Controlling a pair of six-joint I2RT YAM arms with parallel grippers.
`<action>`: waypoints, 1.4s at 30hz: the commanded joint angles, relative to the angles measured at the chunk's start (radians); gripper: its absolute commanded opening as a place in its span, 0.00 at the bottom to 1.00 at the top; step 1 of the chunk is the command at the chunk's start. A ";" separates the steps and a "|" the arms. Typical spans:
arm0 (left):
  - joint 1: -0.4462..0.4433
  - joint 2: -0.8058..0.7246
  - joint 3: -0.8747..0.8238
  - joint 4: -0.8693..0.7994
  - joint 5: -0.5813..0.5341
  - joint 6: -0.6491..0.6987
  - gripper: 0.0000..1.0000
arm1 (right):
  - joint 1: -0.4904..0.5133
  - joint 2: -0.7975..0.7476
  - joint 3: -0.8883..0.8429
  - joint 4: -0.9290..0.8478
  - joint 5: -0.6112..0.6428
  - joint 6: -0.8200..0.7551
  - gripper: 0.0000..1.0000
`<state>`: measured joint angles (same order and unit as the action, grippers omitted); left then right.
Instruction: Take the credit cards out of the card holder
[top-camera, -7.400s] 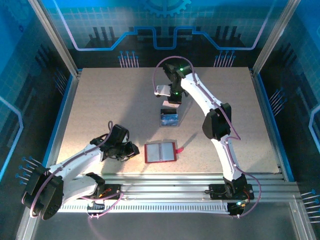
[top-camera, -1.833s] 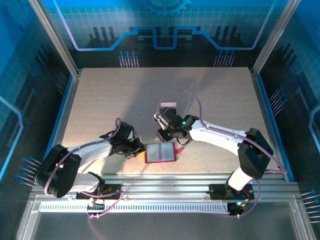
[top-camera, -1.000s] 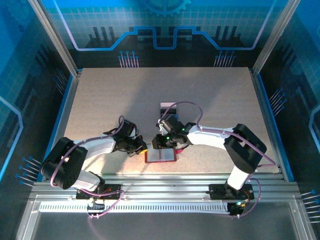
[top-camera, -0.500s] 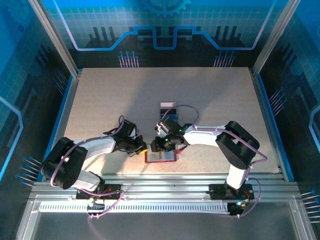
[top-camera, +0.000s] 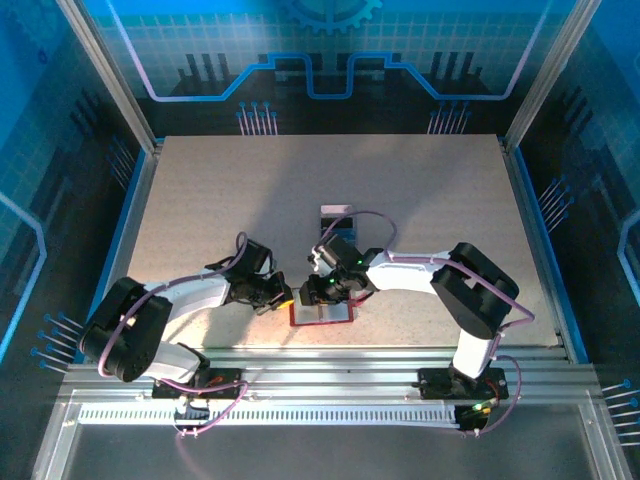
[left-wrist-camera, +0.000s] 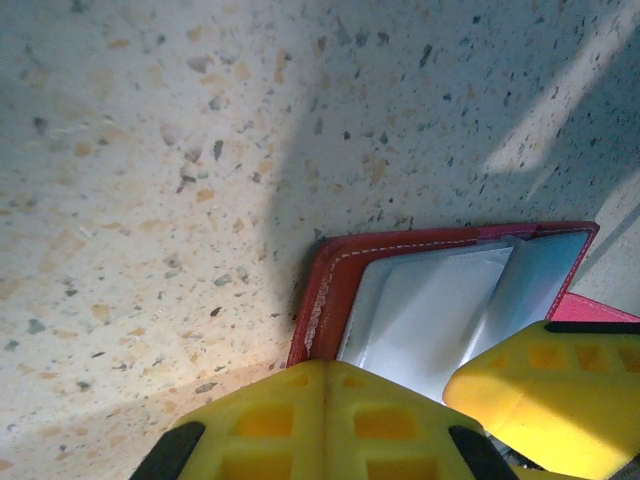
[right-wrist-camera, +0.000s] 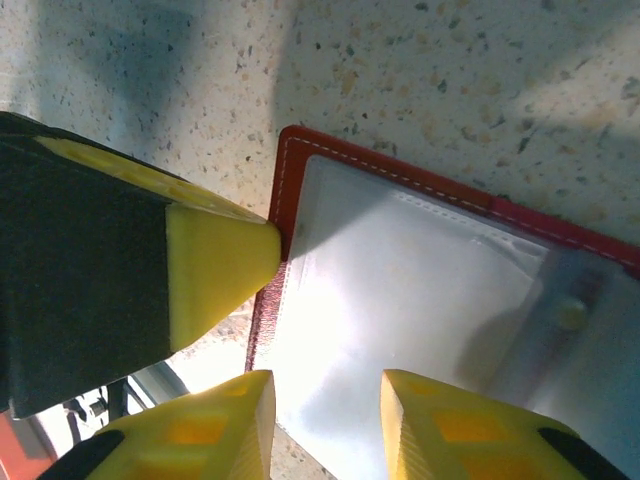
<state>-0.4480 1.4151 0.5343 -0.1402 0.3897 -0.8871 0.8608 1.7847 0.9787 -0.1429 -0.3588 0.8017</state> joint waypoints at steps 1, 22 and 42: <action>-0.003 -0.028 -0.003 -0.038 -0.013 0.020 0.03 | 0.012 0.020 -0.002 0.032 -0.028 0.021 0.33; -0.003 -0.018 -0.022 -0.026 -0.017 0.022 0.03 | 0.005 0.026 -0.005 -0.082 0.047 -0.013 0.35; -0.003 -0.026 -0.016 -0.012 0.001 0.007 0.03 | -0.040 -0.015 -0.093 0.036 -0.017 0.037 0.35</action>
<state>-0.4480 1.4014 0.5209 -0.1513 0.3824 -0.8841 0.8314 1.7737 0.9123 -0.1108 -0.3660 0.8169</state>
